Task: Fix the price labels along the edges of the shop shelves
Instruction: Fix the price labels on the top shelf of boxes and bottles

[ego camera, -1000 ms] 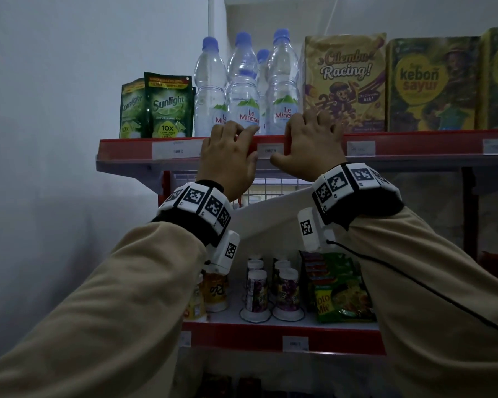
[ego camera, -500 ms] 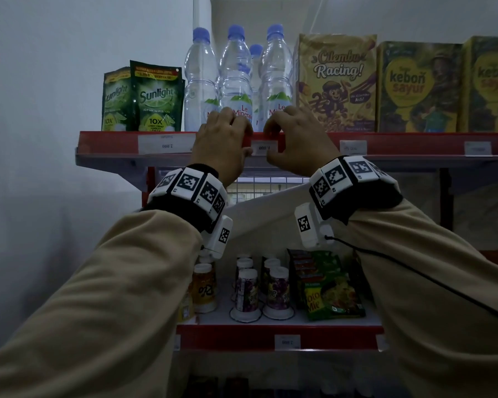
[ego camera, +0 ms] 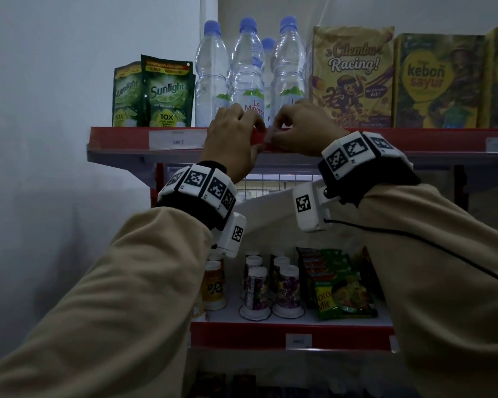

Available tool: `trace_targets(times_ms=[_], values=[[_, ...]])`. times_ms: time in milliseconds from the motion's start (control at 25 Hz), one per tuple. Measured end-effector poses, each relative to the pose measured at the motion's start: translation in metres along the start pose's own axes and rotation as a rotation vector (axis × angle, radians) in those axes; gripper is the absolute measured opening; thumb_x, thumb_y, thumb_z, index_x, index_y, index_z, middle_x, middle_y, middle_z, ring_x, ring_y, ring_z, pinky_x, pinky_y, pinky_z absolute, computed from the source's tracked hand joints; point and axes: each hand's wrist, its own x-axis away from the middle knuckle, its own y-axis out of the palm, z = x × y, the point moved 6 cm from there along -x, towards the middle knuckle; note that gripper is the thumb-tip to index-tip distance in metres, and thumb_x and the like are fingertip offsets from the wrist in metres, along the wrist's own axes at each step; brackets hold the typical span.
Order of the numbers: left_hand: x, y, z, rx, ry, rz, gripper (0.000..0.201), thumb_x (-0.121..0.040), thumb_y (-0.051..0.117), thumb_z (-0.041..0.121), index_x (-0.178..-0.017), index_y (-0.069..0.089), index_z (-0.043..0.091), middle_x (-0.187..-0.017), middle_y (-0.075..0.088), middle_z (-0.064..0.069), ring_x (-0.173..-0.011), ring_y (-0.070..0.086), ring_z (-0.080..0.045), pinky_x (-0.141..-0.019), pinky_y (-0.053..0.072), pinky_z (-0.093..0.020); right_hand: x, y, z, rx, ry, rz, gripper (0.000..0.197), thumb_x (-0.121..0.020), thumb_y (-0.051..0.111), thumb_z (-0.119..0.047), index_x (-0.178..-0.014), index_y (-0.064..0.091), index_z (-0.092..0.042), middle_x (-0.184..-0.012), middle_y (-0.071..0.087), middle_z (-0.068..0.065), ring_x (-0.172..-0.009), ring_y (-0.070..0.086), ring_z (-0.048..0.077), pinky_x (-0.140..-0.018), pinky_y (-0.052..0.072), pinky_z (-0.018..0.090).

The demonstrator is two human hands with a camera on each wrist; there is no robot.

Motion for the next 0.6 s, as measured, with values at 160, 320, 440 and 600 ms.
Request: trace_targets(times_ms=[160, 320, 440, 600], values=[[-0.002, -0.002, -0.002, 0.080, -0.015, 0.031, 0.031, -0.088, 0.058, 0.026, -0.117, 0.053, 0.016, -0.114, 0.054, -0.008, -0.110, 0.044, -0.025, -0.095, 0.035, -0.034, 0.002, -0.015, 0.008, -0.439, 0.023, 0.173, 0.017, -0.087, 0.066, -0.018, -0.098, 0.062, -0.007, -0.092, 0.064, 0.006, -0.084, 0.060, 0.014, -0.079, 0.050, 0.030], [-0.005, -0.001, -0.003, 0.181, -0.050, 0.080, 0.033, -0.098, 0.042, 0.035, -0.119, 0.054, 0.013, -0.108, 0.059, -0.010, -0.106, 0.047, -0.026, -0.092, 0.034, -0.035, 0.014, -0.014, 0.013, -0.845, 0.075, 0.326, 0.020, -0.084, 0.069, -0.008, -0.101, 0.057, -0.008, -0.090, 0.069, 0.014, -0.080, 0.067, 0.020, -0.073, 0.054, 0.032], [-0.006, 0.001, -0.003, 0.173, -0.037, 0.100, 0.038, -0.099, 0.038, 0.043, -0.112, 0.058, 0.013, -0.095, 0.057, -0.008, -0.097, 0.048, -0.025, -0.085, 0.034, -0.034, 0.019, -0.006, 0.006, -0.966, 0.073, 0.372, 0.019, -0.083, 0.070, -0.005, -0.097, 0.059, -0.005, -0.088, 0.067, 0.014, -0.078, 0.065, 0.018, -0.072, 0.054, 0.029], [-0.006, 0.002, -0.006, 0.232, -0.028, 0.113, 0.033, -0.097, 0.044, 0.043, -0.102, 0.060, 0.014, -0.088, 0.052, -0.004, -0.093, 0.048, -0.023, -0.082, 0.036, -0.034, 0.023, 0.001, 0.002, -1.095, 0.106, 0.406, 0.013, -0.084, 0.069, -0.004, -0.091, 0.058, -0.002, -0.082, 0.064, 0.015, -0.071, 0.062, 0.019, -0.070, 0.053, 0.031]])
